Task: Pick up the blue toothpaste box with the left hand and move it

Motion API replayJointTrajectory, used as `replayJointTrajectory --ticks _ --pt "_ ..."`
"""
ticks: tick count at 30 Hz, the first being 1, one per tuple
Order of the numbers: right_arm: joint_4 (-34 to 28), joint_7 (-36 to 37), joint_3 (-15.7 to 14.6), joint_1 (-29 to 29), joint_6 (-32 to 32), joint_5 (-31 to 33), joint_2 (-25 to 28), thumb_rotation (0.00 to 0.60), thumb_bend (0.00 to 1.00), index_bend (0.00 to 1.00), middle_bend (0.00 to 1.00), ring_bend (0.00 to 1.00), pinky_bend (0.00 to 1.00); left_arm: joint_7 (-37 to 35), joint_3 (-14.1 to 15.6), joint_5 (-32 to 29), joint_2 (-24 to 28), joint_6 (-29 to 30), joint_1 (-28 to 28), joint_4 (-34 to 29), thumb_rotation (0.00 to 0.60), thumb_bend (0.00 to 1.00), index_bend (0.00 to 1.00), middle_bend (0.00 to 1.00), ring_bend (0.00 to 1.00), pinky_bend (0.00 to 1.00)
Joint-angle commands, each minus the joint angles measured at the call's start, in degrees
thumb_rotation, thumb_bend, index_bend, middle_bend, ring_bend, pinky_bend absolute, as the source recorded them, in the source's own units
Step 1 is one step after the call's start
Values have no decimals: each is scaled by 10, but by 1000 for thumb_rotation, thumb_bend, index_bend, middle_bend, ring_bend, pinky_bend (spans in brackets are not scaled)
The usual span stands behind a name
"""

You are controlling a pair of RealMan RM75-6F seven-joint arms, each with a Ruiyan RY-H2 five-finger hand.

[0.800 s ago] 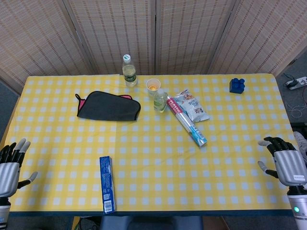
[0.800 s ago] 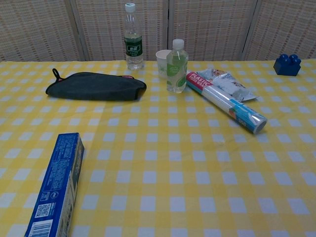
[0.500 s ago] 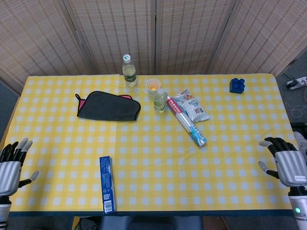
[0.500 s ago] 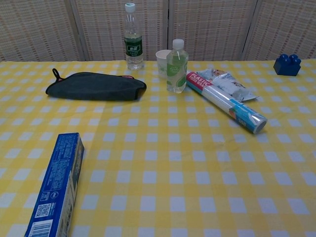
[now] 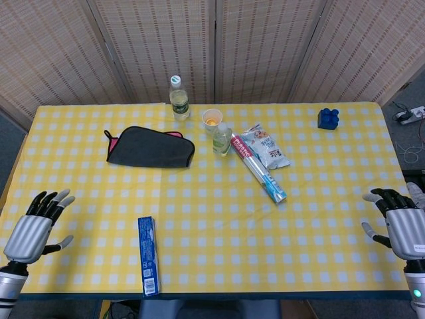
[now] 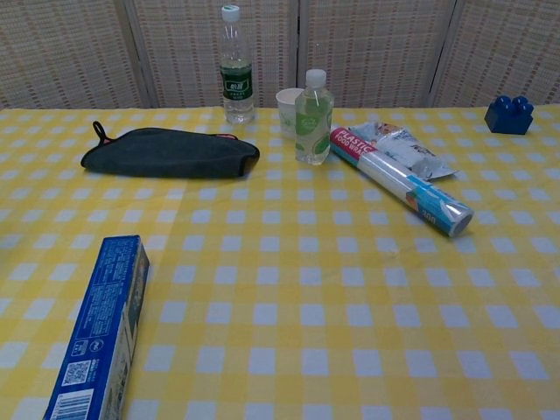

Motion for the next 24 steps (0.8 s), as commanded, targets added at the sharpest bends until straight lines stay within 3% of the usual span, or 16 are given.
replayJointTrajectory --ticks 1,14,16,17,19,21,24 --pt "-1 1 -1 0 -2 1 -2 600 184 314 278 209 318 -16 6 32 7 -35 -33 -15 600 225 212 129 105 0" --pt "-14 -14 -1 -2 -5 8 2 600 194 314 278 209 318 -83 7 112 -38 -206 -202 -21 587 201 276 215 115 0" --pt "-16 -16 -1 -3 -4 9 3 600 195 314 278 209 318 -95 7 117 -47 -225 -222 -20 512 182 275 227 115 0" --pt "-16 -17 -1 -3 -3 10 4 600 195 314 278 209 318 -100 8 117 -50 -236 -232 -20 438 172 276 239 114 0" --pt "-17 -18 -1 -5 -2 12 4 600 195 314 278 209 318 -112 10 117 -60 -260 -254 -19 351 164 283 265 113 0" --pt "-18 -18 -1 -6 -2 13 5 600 195 314 278 209 318 -124 14 118 -68 -284 -275 -16 286 159 298 293 113 0" --pt "-17 -17 -2 -9 0 15 5 600 196 314 278 209 318 -129 18 113 -78 -312 -298 -11 248 155 305 327 114 0"
